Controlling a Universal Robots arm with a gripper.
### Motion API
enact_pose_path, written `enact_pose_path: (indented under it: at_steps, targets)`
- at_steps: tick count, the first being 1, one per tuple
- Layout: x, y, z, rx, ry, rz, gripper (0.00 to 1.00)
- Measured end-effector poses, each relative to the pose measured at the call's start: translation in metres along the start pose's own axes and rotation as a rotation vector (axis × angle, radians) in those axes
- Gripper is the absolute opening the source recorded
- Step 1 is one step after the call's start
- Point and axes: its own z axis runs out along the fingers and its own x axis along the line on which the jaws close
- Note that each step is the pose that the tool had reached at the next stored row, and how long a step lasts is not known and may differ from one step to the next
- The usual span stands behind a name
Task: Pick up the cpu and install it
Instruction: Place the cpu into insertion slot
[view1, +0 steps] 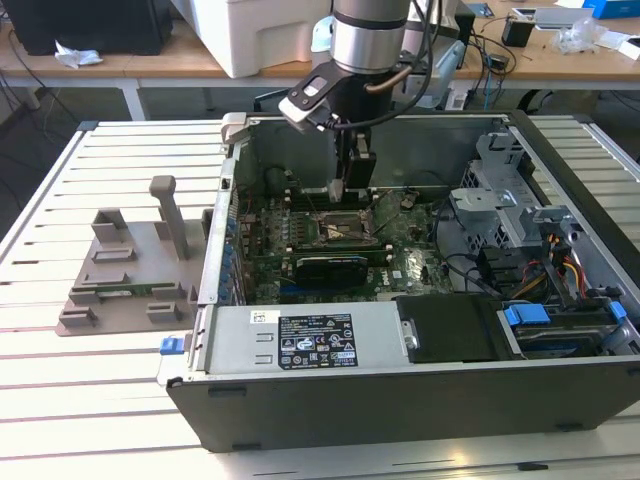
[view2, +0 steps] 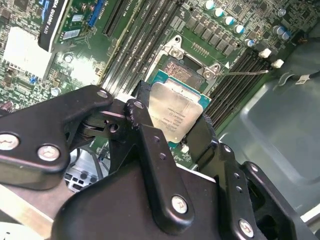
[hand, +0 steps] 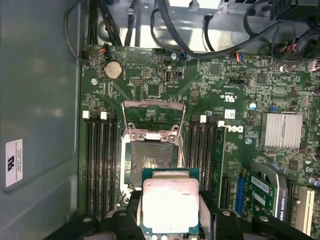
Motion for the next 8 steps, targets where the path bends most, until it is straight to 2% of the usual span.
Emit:
enact_pose_path:
  at_steps: [8]
  targets:
    - [0.0003, 0.0004, 0.0107, 0.0001, -0.0001, 0.000, 0.54]
